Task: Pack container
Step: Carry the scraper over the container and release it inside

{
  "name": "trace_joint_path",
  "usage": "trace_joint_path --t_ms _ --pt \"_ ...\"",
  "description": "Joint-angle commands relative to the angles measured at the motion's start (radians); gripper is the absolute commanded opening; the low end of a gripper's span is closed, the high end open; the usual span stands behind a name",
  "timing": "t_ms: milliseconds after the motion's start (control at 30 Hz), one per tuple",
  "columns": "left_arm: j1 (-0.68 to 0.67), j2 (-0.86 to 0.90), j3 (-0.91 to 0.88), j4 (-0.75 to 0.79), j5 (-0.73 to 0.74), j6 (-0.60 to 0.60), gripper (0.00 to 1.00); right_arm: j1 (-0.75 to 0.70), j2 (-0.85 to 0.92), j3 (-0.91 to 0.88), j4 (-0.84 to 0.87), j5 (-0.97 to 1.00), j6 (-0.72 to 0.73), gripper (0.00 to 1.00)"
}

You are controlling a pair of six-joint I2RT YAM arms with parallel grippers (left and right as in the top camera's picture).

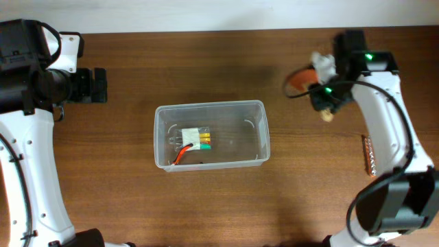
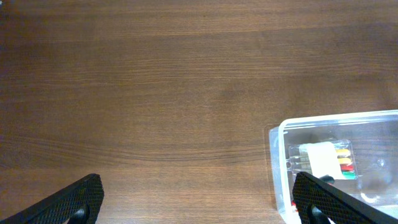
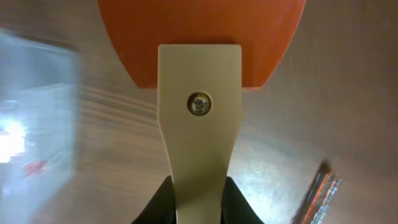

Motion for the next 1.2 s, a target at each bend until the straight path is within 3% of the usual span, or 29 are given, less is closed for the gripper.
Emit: trace_joint_path --t_ms 0,267,367,800,1000,1167 --pt "0.004 0.005 -0.005 0.000 0.011 -0.016 0.99 0.165 -0.047 0.124 -0.042 -0.019 -0.132 0.04" --pt "0.004 0.005 -0.005 0.000 0.011 -0.016 0.99 0.517 -0.042 0.128 -0.053 -0.018 -0.349 0.04" --pt "0.004 0.005 -0.005 0.000 0.011 -0.016 0.99 0.575 -0.032 0.087 -0.051 -0.023 -0.429 0.04" --pt "0.004 0.005 -0.005 -0.001 0.011 -0.016 0.99 0.553 0.105 -0.137 0.212 -0.045 -0.473 0.04" --pt "0.004 0.005 -0.005 -0.001 0.011 -0.016 0.99 0.509 0.202 -0.153 0.235 -0.048 -0.472 0.04" --pt "0.004 0.005 -0.005 0.000 0.011 -0.016 0.99 0.501 0.222 -0.153 0.235 -0.048 -0.473 0.39"
